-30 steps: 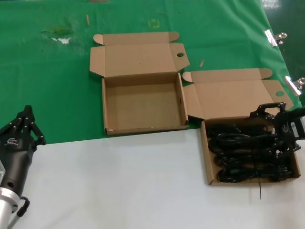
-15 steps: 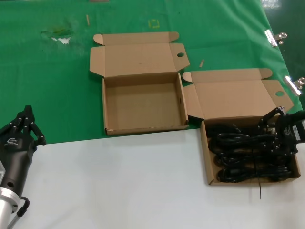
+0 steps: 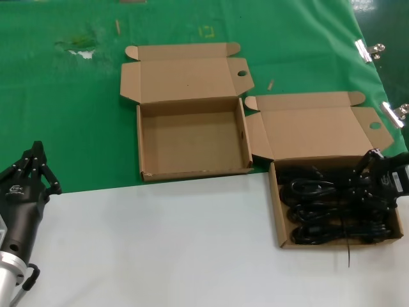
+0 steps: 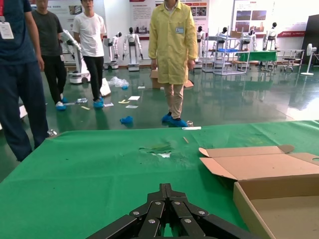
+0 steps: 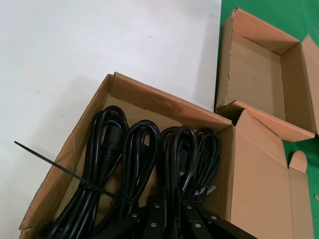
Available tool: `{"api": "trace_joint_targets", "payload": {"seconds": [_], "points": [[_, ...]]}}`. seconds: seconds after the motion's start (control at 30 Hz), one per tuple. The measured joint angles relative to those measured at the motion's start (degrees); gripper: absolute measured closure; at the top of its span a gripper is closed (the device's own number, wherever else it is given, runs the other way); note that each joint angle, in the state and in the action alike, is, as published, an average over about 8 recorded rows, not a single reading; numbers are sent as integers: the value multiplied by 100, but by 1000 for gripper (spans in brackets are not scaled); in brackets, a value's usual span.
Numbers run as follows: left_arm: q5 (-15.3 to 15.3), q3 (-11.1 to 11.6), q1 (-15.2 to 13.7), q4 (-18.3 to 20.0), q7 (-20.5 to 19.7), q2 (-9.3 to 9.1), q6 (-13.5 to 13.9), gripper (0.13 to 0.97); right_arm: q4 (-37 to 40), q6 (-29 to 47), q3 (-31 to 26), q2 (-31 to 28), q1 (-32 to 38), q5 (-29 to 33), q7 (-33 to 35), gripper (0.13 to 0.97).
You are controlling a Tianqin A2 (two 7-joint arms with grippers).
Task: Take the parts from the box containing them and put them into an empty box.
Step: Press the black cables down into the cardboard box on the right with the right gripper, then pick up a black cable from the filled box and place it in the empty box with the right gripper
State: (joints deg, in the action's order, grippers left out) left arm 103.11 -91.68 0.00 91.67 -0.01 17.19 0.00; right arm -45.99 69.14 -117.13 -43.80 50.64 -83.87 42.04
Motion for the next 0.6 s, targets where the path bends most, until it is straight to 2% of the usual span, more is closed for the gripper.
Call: {"api": "trace_joint_targets", "payload": {"seconds": [0.27,0.6], "points": [[0,0,0,0,0,0,0,957,-71,29,-4,-31,9,12,-95,935],[0,0,0,0,0,0,0,957,-420,145,23,-180,91,28,-493,935]]}}
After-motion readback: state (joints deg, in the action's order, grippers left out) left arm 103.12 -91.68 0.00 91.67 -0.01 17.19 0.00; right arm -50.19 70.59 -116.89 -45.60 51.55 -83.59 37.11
